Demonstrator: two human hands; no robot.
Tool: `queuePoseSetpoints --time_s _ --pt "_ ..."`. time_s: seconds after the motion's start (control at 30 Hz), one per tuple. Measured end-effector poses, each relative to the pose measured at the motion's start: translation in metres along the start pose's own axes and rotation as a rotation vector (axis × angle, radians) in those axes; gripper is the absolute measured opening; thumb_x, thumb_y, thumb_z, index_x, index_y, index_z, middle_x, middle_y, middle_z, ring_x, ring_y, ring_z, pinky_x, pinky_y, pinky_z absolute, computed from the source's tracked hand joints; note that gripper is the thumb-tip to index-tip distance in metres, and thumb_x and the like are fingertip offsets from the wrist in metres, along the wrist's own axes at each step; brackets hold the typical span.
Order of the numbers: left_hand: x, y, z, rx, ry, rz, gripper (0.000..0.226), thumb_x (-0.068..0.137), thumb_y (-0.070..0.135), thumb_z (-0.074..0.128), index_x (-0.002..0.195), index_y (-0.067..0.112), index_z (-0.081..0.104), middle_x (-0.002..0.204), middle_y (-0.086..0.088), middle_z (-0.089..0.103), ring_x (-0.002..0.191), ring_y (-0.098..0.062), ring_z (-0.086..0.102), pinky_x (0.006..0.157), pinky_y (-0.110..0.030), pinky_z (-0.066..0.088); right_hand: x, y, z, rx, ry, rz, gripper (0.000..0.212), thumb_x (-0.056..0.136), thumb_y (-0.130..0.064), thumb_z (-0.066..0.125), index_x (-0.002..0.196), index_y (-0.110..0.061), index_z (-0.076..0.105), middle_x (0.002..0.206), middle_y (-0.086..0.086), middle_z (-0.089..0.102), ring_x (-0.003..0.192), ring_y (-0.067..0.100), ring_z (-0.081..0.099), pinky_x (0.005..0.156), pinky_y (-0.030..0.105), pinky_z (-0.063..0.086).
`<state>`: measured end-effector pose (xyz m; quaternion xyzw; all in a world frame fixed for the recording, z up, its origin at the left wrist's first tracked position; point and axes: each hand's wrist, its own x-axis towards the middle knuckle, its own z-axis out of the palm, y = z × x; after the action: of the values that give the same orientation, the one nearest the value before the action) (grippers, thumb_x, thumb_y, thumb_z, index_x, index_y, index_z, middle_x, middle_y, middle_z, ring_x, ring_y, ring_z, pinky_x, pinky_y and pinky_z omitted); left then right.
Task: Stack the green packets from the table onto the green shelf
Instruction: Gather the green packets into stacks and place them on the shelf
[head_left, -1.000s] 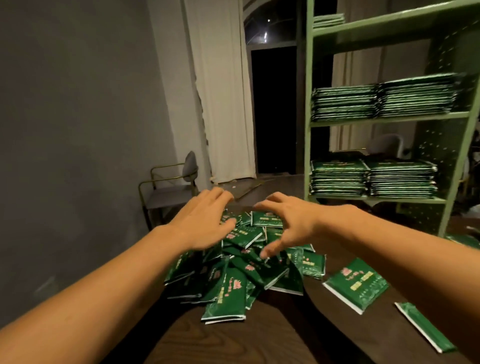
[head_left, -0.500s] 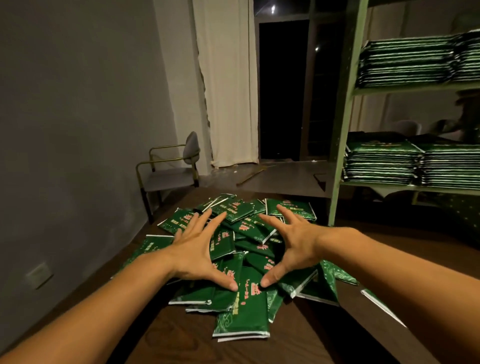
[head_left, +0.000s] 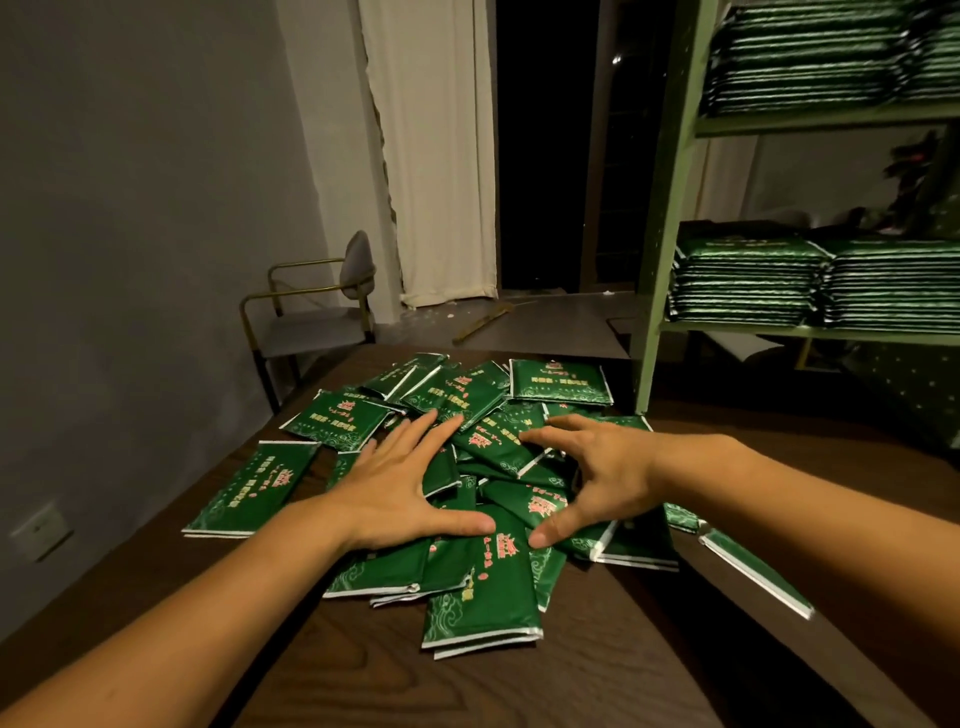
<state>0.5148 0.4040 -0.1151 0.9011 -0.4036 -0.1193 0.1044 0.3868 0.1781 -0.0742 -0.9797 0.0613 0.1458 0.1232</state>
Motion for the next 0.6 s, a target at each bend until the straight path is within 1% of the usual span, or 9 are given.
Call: queuePoseSetpoints --time_s 0.07,0.17,0.27,0.3,0.37,0.43,0.5,0.6 --pt "-0.006 0.009 0.005 -0.006 0.023 0.008 0.127 0.05 0.102 0.045 0.153 0.055 -0.01 0.165 0.02 -0.019 0.154 -0.012 -0.013 0.126 -0.05 -0.004 -0.008 0.004 0.003 0.0 0.037 -0.026 0.12 0.06 -0.078 0.075 0.157 -0.042 0.014 0.166 -0.011 0.006 0.151 0.024 0.02 0.121 0.046 0.029" --pt "-0.014 0.026 0.013 -0.011 0.052 0.039 0.131 0.044 0.108 0.038 0.155 0.054 -0.004 0.165 0.022 -0.018 0.154 -0.011 -0.016 0.126 -0.05 -0.004 -0.029 0.013 0.001 0.021 0.089 -0.048 0.107 0.066 -0.072 0.077 0.155 -0.036 0.028 0.159 -0.008 0.022 0.145 0.022 0.031 0.118 0.041 0.034" --pt "-0.022 0.05 0.023 0.021 0.063 0.081 0.129 0.044 0.109 0.034 0.155 0.053 -0.001 0.163 0.024 -0.024 0.152 -0.01 -0.023 0.125 -0.05 -0.006 -0.06 0.033 -0.001 0.118 0.167 -0.009 0.088 0.077 -0.065 0.073 0.151 -0.036 0.036 0.157 -0.006 0.025 0.144 0.022 0.033 0.115 0.036 0.034" --pt "-0.022 0.052 0.025 0.024 0.06 0.086 0.127 0.047 0.108 0.035 0.155 0.054 -0.001 0.162 0.024 -0.025 0.151 -0.01 -0.024 0.125 -0.051 -0.006 -0.061 0.038 -0.001 0.145 0.171 0.002 0.088 0.078 -0.065 0.071 0.152 -0.037 0.034 0.159 -0.006 0.023 0.145 0.022 0.031 0.115 0.036 0.033" --pt "-0.026 0.075 0.031 0.041 0.05 0.113 0.124 0.05 0.107 0.036 0.155 0.053 -0.001 0.162 0.025 -0.025 0.151 -0.011 -0.024 0.125 -0.051 -0.007 -0.083 0.057 0.007 0.139 0.134 0.061 0.094 0.077 -0.069 0.068 0.155 -0.041 0.024 0.163 -0.007 0.014 0.149 0.024 0.025 0.117 0.038 0.029" --pt "-0.029 0.096 0.036 0.04 0.044 0.135 0.125 0.051 0.107 0.037 0.156 0.052 0.0 0.163 0.025 -0.021 0.152 -0.011 -0.021 0.125 -0.053 -0.006 -0.101 0.072 0.017 0.113 0.101 0.11 0.1 0.076 -0.072 0.067 0.157 -0.043 0.016 0.164 -0.007 0.012 0.15 0.024 0.022 0.12 0.039 0.025" --pt "-0.03 0.112 0.04 0.033 0.045 0.138 0.125 0.05 0.107 0.035 0.157 0.051 0.001 0.165 0.024 -0.014 0.154 -0.011 -0.017 0.125 -0.054 -0.004 -0.112 0.083 0.023 0.122 0.135 0.117 0.102 0.076 -0.071 0.069 0.158 -0.041 0.015 0.163 -0.006 0.018 0.148 0.021 0.026 0.12 0.037 0.027" --pt "-0.032 0.135 0.048 0.04 0.076 0.122 0.122 0.053 0.106 0.036 0.156 0.049 0.004 0.167 0.021 -0.007 0.155 -0.015 -0.011 0.125 -0.055 -0.003 -0.13 0.095 0.022 0.16 0.203 0.107 0.101 0.076 -0.066 0.073 0.157 -0.036 0.021 0.158 -0.003 0.027 0.144 0.02 0.034 0.118 0.037 0.032"
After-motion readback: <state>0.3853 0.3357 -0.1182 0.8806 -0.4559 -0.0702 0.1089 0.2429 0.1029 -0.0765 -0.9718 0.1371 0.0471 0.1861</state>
